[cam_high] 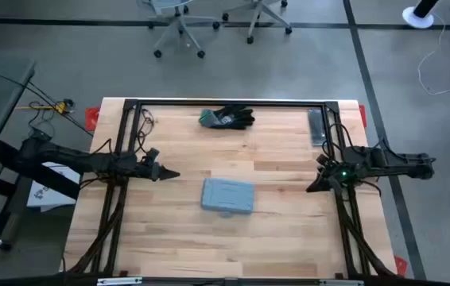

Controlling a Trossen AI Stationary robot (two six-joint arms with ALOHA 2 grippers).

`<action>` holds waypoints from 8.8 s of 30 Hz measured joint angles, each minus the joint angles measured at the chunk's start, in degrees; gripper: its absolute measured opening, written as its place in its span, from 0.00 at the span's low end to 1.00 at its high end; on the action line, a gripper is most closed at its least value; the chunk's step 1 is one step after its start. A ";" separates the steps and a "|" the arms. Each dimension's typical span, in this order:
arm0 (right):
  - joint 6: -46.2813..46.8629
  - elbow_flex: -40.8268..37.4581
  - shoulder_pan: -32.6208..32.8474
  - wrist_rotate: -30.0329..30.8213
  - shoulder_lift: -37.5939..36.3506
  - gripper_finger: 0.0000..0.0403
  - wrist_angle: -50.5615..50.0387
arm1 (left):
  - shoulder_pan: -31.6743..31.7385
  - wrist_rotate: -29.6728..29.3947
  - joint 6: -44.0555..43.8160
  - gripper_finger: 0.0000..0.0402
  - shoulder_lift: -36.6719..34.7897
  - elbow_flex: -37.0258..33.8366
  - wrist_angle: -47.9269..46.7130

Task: Prefit tool cases

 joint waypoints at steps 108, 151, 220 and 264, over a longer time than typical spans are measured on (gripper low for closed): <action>-0.02 0.00 0.01 0.00 -0.01 0.00 -0.01 | 0.02 0.00 0.00 0.04 0.01 0.00 0.00; 16.31 0.00 -0.08 46.11 0.00 0.00 2.40 | 0.02 -11.52 -0.13 0.04 0.00 0.00 0.15; -21.49 41.86 -0.19 39.31 42.31 0.00 17.08 | 12.45 6.09 39.86 0.04 30.98 58.48 -26.56; -29.34 48.68 -2.55 9.76 96.81 0.00 13.11 | 3.64 5.63 33.83 0.04 42.90 56.24 -34.22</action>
